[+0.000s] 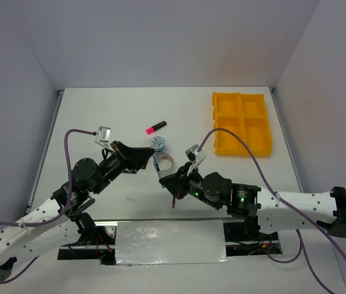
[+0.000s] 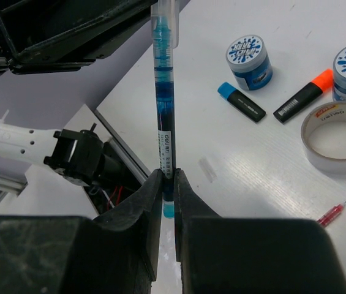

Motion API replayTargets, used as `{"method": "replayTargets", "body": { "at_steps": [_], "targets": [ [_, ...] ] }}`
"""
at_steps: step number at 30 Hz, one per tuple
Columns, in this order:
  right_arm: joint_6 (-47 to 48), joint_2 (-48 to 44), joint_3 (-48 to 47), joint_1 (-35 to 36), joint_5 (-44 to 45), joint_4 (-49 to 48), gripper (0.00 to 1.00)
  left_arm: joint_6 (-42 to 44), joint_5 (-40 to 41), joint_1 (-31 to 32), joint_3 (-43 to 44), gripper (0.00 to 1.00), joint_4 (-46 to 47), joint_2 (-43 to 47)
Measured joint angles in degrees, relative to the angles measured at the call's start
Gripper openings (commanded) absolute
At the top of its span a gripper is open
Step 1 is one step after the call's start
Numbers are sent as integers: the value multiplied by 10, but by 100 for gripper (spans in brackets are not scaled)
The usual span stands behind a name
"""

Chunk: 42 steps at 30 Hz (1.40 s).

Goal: Sort the stationery into containers
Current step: Close the pen cap on the pen.

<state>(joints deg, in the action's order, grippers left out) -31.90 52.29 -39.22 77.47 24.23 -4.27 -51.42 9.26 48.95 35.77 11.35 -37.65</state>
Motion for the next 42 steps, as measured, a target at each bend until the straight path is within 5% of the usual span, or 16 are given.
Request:
{"method": "replayTargets", "body": {
  "at_steps": [12,23,42],
  "targets": [
    [15,-2,-2,0,21,-14,0,0,-1,1,-3,0,27,-4],
    [121,1,-26,0,2,-26,0,23,-15,2,31,11,31,-23],
    [171,-17,-27,-1,-13,-46,0,51,-66,9,58,46,-10,-28]
  ]
}}
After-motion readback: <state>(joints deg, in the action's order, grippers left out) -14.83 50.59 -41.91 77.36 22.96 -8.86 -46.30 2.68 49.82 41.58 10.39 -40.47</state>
